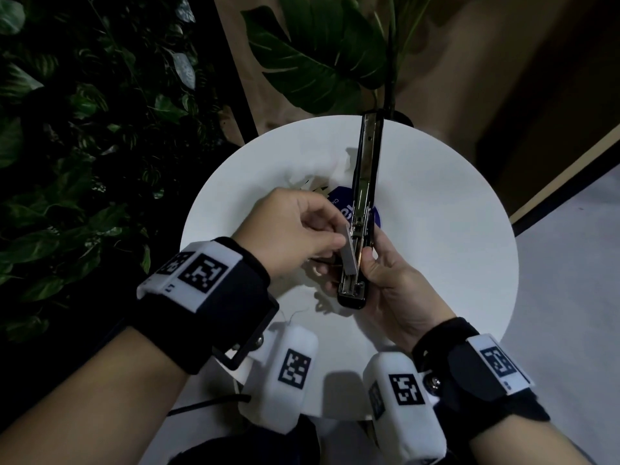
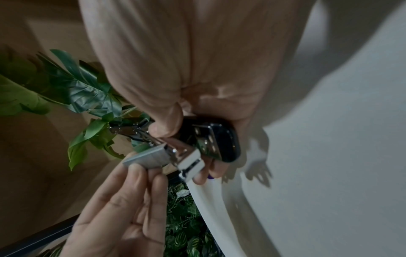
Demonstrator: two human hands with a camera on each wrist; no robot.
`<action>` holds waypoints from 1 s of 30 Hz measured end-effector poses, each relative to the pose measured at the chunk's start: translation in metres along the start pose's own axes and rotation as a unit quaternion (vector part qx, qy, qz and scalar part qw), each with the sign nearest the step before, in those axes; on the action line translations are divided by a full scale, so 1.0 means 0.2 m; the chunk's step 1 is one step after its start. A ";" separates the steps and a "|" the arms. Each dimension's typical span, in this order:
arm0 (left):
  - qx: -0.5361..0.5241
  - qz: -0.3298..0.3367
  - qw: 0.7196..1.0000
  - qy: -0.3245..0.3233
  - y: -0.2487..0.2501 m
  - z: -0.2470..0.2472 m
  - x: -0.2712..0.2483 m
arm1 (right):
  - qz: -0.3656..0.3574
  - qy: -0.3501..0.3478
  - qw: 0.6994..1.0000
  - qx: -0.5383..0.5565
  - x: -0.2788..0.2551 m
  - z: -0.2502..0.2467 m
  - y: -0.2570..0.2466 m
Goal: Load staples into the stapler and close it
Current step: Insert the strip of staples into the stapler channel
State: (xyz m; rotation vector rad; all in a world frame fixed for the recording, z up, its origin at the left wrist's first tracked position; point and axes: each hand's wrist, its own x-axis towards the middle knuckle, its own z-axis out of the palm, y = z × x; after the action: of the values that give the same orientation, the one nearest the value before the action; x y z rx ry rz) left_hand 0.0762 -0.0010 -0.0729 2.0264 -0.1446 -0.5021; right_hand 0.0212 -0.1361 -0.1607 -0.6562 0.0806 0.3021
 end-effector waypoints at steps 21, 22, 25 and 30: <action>0.034 0.010 0.999 0.010 0.03 0.03 0.01 | -0.013 -0.013 1.000 -0.013 0.00 0.00 0.01; 0.050 0.016 0.999 0.007 0.03 0.05 0.01 | -0.013 -0.008 1.000 -0.012 0.00 0.00 0.01; 0.080 0.033 0.996 0.006 0.01 0.08 0.00 | -0.008 0.009 1.000 0.002 0.00 0.00 0.00; 0.114 0.077 0.990 0.018 -0.04 0.10 -0.04 | 0.006 0.019 1.000 0.000 0.00 -0.01 -0.01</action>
State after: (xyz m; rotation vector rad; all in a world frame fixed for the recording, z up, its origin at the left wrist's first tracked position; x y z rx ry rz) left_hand 0.0597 -0.0101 -0.0858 2.2246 -0.3476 -0.3652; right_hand 0.0216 -0.1377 -0.1609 -0.6612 0.1205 0.3010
